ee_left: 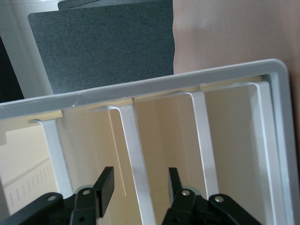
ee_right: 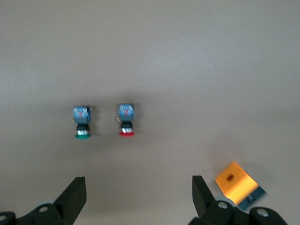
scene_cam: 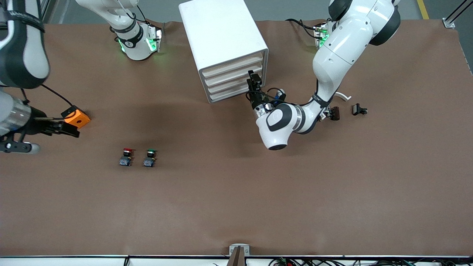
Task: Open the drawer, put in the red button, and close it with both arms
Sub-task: 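Pull the drawer open with the left gripper while the right gripper grasps the button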
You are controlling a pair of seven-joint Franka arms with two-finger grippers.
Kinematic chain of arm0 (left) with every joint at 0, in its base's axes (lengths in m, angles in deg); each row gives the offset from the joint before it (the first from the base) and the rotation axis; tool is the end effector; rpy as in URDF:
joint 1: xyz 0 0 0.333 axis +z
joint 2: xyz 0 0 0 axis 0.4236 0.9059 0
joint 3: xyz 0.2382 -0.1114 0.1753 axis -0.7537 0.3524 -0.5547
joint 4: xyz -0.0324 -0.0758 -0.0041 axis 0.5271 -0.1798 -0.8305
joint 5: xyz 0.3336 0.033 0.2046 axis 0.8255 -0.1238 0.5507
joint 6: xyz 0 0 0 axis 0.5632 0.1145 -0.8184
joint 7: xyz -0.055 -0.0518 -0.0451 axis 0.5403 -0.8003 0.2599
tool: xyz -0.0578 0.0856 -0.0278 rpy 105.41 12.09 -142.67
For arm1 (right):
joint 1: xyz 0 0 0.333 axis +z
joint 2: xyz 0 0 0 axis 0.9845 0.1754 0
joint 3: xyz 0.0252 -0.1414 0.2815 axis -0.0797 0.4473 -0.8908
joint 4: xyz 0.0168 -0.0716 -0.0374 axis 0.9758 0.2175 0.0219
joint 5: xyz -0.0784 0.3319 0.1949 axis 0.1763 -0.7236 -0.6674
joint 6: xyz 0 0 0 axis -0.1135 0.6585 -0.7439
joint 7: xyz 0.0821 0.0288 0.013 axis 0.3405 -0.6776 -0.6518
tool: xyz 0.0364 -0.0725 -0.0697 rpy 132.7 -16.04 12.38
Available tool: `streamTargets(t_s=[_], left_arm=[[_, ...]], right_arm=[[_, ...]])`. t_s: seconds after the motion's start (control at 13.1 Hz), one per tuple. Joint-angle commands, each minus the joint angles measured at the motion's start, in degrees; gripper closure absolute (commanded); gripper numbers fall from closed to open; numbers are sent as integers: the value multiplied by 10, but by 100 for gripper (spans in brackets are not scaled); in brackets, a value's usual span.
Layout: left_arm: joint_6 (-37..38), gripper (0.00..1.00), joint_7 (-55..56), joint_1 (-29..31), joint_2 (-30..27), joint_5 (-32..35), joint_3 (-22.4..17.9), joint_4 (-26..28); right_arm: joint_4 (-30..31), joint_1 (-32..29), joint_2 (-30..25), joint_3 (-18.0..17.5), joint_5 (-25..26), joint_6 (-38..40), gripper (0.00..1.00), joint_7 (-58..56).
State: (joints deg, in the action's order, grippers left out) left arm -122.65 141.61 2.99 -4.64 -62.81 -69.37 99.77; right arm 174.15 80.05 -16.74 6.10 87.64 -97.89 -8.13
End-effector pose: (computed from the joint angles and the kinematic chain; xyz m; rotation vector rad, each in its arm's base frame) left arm 0.4319 -0.4348 0.1721 -1.2751 -1.4527 1.4295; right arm 0.6115 -0.0302 0.4709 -3.1240 0.1535 0.0428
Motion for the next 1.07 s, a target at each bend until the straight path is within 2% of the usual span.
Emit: streamTargets(t_s=[0.0, 0.31, 0.53, 0.84, 0.99], left_arm=[[7, 54, 11, -4, 7, -33, 1, -2], [3, 82, 8, -11, 12, -35, 0, -6], [-6, 82, 8, -9, 19, -49, -3, -8], [-8, 82, 10, -6, 24, -51, -6, -10], [-8, 82, 9, -3, 24, -67, -23, -11]], right_arm=[[48, 13, 23, 0, -19, -92, 0, 24], [58, 15, 97, 1, -27, -189, 0, 25], [62, 10, 155, 2, -27, -260, 0, 30], [134, 14, 180, 0, -28, -381, 0, 47], [138, 16, 193, -1, -30, -392, 0, 48]])
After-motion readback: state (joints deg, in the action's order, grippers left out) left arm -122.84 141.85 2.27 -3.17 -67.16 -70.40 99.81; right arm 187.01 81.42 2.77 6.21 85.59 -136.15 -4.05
